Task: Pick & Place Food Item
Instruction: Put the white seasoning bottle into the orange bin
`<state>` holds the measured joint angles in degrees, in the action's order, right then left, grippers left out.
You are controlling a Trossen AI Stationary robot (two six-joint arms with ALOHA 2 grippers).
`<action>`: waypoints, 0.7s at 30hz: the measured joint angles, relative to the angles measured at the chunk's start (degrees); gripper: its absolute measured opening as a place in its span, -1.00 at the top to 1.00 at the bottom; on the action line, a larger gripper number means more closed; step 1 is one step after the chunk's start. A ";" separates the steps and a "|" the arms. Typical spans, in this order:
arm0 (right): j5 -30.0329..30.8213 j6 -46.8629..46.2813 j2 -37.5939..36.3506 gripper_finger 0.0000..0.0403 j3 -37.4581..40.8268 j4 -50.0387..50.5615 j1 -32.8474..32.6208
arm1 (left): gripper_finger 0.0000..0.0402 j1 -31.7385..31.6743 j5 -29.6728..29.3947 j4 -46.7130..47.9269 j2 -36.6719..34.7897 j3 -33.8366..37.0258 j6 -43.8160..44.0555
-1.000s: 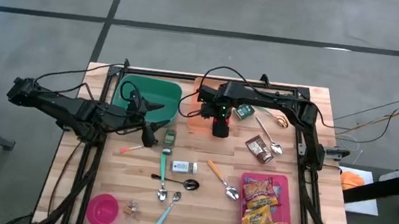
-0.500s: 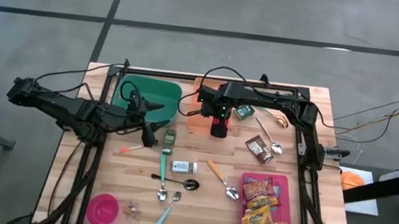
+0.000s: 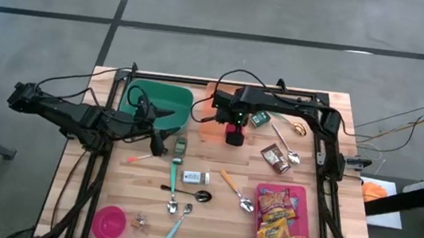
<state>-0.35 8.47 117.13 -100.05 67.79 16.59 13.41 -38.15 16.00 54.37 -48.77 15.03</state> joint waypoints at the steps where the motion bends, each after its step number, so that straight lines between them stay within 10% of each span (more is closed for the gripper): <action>1: 1.04 -0.23 -0.70 -0.73 0.00 -0.04 -0.22 | -0.42 0.00 0.00 0.19 0.00 0.00 -0.02; 21: 3.24 -9.57 -12.07 -0.74 10.04 -19.87 -18.91 | -0.42 -0.04 0.00 5.37 -1.03 0.29 1.74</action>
<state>2.89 -1.10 105.06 -90.01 47.92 -2.33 13.37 -38.15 21.37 53.34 -48.48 16.77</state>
